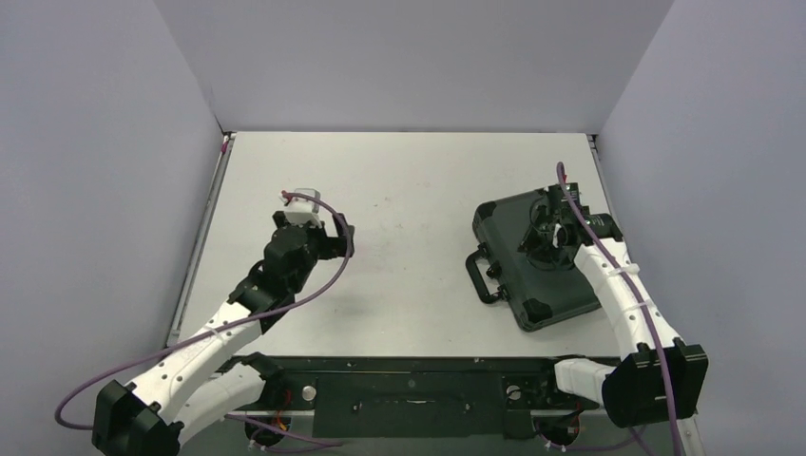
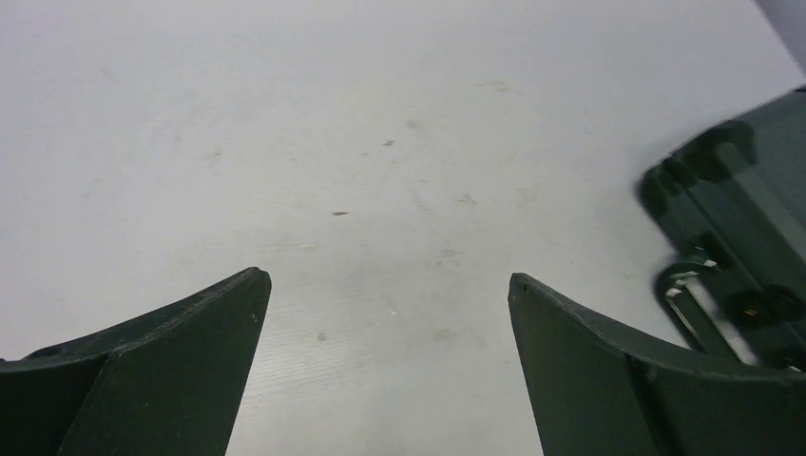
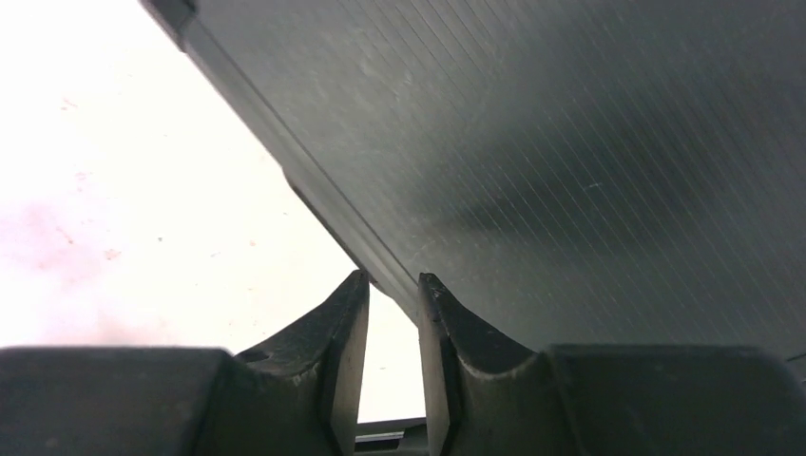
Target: Pack up texas hold em set
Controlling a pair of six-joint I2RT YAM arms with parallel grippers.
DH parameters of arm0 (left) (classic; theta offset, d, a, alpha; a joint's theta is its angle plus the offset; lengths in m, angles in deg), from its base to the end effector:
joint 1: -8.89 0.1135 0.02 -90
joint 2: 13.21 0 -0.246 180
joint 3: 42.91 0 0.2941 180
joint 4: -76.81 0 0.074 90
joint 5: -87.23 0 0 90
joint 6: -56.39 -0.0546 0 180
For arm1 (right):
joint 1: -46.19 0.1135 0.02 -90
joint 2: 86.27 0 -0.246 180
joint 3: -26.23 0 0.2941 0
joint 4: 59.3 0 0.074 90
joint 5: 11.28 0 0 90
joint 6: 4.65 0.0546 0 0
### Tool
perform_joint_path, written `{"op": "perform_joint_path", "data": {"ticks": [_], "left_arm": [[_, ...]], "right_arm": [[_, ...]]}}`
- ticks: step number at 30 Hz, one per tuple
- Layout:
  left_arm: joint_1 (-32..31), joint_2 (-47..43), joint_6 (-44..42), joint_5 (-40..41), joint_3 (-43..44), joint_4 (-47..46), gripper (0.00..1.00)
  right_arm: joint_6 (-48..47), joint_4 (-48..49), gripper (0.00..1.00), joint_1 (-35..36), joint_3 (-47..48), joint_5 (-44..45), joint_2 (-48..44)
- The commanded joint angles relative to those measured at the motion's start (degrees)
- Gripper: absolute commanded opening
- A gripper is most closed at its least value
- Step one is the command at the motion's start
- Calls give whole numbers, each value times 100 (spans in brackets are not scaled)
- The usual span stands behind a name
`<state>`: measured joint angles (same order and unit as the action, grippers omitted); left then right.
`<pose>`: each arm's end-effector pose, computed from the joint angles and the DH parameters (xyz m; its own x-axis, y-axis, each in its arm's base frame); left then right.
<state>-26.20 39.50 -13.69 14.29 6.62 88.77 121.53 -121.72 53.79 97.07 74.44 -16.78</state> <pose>0.2436 -0.1515 0.2599 -0.3092 -0.1808 -0.9336 0.2260 0.9397 -0.2568 0.2869 0.0424 0.2384 -0.7992 0.4873 -0.3519 0.3768 0.8623 0.3383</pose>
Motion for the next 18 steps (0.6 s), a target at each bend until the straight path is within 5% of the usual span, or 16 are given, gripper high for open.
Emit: {"op": "perform_joint_path", "data": {"ticks": [1,10,18], "left_arm": [[538,-353,-700,892,-421,-114,96],[1543,-390,-1104,1291,-1553,-1037,96],[2127,118,-1196,952,-2537,-2987,96]], "right_arm": [[-266,-54,24,40,478,38,-337],[-529,-165,49,38,931,-11,-591],[-613,-160,69,40,1156,-86,-843]]}}
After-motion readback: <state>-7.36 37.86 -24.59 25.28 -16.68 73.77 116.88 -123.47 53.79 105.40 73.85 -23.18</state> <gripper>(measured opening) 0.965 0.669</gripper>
